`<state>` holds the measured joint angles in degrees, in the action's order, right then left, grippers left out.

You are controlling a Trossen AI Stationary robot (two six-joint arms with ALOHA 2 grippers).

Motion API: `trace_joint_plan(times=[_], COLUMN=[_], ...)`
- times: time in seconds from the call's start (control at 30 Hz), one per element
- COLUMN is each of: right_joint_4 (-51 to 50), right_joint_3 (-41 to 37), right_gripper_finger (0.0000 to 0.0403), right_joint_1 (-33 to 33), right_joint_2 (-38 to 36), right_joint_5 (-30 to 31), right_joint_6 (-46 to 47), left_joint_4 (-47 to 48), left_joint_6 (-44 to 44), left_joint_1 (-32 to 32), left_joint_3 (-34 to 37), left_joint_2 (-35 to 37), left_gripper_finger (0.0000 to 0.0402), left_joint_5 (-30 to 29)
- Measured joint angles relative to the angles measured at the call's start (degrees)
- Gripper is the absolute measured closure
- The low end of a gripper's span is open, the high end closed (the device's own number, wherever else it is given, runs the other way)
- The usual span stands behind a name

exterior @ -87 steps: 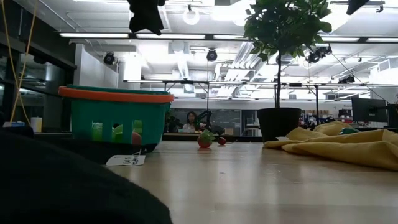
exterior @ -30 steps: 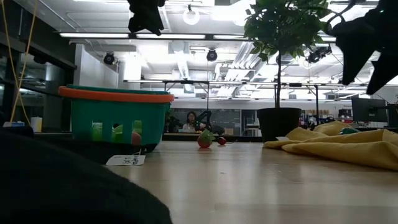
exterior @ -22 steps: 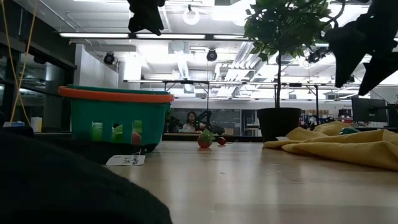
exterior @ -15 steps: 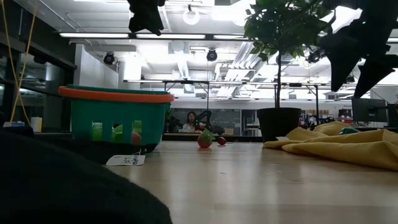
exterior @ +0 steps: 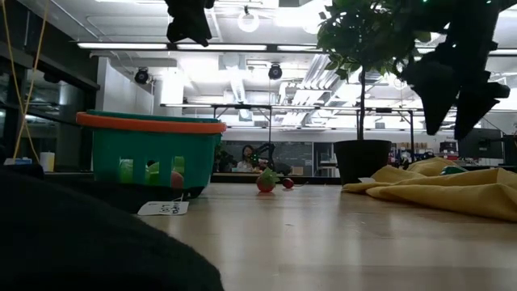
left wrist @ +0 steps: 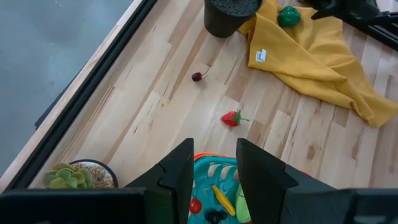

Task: Pick and placing Produce into tupperware
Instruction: Put the green pepper in the green basket

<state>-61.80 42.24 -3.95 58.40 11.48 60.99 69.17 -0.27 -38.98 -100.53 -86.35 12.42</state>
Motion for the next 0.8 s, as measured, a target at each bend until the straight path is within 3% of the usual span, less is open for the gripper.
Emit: trace_joint_plan(times=[0.4, 0.8], right_joint_4=[-1.3, -1.0], right_joint_3=[0.0, 0.0], right_gripper_finger=[0.0087, 0.0087], right_joint_1=[-4.34, -5.16], right_joint_2=[10.13, 14.33], right_joint_5=[-8.37, -7.19], right_joint_6=[-5.44, -7.1], left_joint_4=[0.0, -0.01], left_joint_6=[0.0, 1.36], left_joint_1=[0.01, 0.0], left_joint_3=[0.0, 0.0], left_joint_2=[0.0, 0.0], left_gripper_finger=[0.0291, 0.0291], left_joint_5=[0.0, -0.94])
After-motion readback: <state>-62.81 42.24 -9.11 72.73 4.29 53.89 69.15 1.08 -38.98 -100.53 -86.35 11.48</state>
